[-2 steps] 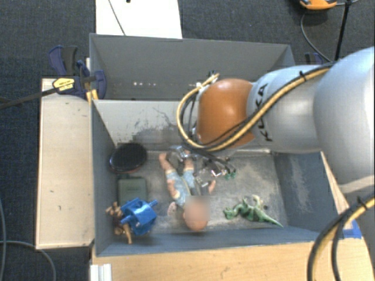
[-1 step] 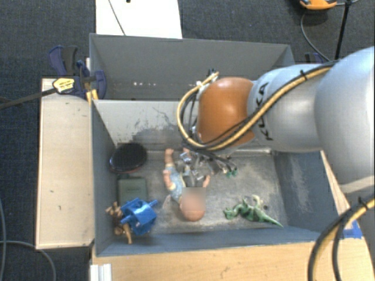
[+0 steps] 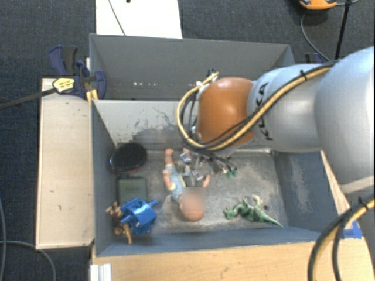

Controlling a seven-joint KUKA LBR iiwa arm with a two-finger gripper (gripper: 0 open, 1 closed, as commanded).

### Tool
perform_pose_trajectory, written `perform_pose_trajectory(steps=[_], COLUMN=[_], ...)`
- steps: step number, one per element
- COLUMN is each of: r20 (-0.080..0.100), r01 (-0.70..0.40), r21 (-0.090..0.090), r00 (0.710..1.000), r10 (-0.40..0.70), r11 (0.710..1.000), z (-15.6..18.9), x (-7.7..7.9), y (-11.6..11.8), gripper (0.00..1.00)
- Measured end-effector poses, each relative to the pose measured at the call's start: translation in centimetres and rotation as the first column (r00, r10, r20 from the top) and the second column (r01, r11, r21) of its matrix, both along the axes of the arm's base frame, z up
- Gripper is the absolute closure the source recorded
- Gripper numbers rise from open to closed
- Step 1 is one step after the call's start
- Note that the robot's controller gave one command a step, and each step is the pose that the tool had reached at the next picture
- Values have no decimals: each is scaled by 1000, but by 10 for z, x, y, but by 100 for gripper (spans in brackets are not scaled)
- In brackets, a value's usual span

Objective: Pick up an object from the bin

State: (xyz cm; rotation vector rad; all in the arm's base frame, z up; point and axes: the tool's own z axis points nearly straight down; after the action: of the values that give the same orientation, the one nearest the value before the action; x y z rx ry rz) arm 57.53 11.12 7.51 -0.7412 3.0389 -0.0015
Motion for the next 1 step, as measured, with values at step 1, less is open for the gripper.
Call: perform_pose_trajectory(steps=[1], r20=[-2], r01=[1], r21=[0], r00=[1000], r10=[-1], r11=[1000], z=[3], x=[0], y=[0], gripper=[100])
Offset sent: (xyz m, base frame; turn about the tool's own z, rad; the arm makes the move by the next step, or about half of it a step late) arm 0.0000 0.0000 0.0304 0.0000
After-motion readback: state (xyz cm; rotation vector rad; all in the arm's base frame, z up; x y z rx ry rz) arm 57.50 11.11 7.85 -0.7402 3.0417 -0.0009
